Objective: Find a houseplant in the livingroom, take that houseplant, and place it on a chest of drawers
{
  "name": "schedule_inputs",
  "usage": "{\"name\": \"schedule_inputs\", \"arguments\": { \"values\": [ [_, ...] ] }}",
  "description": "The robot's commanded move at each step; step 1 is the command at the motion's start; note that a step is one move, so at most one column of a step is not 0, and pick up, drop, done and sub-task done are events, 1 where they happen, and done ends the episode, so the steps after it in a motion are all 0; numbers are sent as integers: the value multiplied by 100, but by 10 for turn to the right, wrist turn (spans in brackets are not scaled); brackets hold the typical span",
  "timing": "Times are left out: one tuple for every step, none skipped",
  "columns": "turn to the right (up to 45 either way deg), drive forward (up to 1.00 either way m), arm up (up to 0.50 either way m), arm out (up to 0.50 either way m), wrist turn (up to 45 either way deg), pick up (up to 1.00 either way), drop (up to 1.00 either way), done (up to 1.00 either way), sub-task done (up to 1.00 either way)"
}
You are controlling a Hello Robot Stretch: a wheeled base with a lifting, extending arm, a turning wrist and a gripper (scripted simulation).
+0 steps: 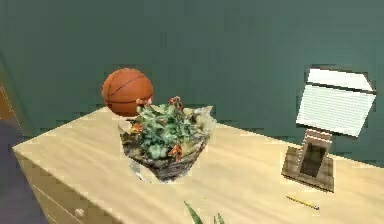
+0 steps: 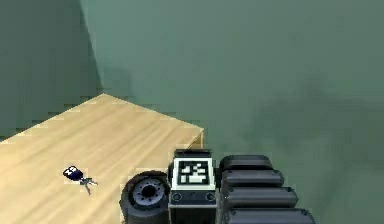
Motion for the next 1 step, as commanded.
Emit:
{"name": "schedule_inputs", "arguments": {
  "values": [
    [-390,0,0,0,0,0,0,0,0]
  ]
}}
